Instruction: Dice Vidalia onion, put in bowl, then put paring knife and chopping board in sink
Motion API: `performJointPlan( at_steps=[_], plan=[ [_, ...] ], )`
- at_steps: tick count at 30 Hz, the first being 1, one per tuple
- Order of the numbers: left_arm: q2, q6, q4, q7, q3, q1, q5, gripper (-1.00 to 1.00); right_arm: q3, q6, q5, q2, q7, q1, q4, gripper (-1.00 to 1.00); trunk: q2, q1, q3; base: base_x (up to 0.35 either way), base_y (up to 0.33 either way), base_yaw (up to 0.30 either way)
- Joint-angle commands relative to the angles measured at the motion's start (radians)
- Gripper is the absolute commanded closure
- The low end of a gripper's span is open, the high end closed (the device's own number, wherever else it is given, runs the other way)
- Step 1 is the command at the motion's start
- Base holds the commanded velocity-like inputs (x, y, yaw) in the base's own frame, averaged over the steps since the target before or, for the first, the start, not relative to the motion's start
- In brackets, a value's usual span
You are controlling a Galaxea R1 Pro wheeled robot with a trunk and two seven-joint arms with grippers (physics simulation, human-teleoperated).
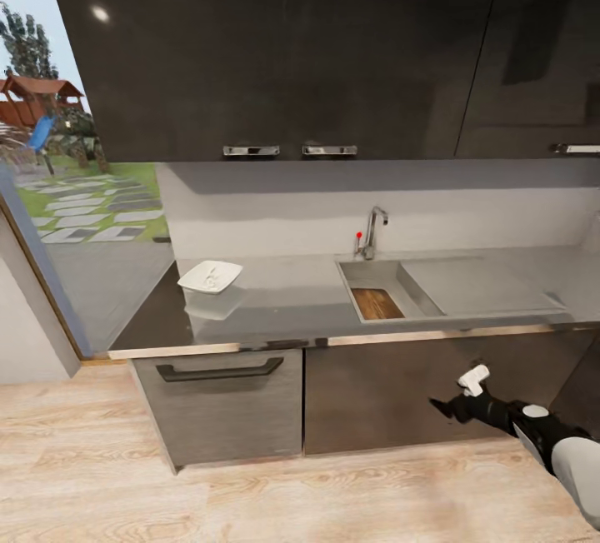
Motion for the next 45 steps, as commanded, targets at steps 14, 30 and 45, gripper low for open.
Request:
performJointPlan(
  at_steps=[14,30,45],
  plan=[
    [-0.007,-0.006,-0.070,0.001,0.002,-0.002,-0.001,-1.00,-0.005,-0.223,0.277,0.341,-0.708,0.390,0.061,-1.00,-0.002,0.001,-0.002,-0.002,0.000,0.000],
    [0.036,-0.336,-0.121,-0.005,-0.070,-0.002,-0.008,-1.00,-0.009,-0.241,-0.112,0.449,-0.850,0.400,0.058,-1.00,-0.002,0.001,-0.002,0.000,0.000,0.000],
    [0.036,-0.358,-0.053,-0.005,-0.109,-0.002,-0.003,-1.00,-0.010,-0.241,-0.115,0.447,-0.850,0.400,0.058,-1.00,-0.002,0.001,-0.002,0.000,0.000,0.000]
  ],
)
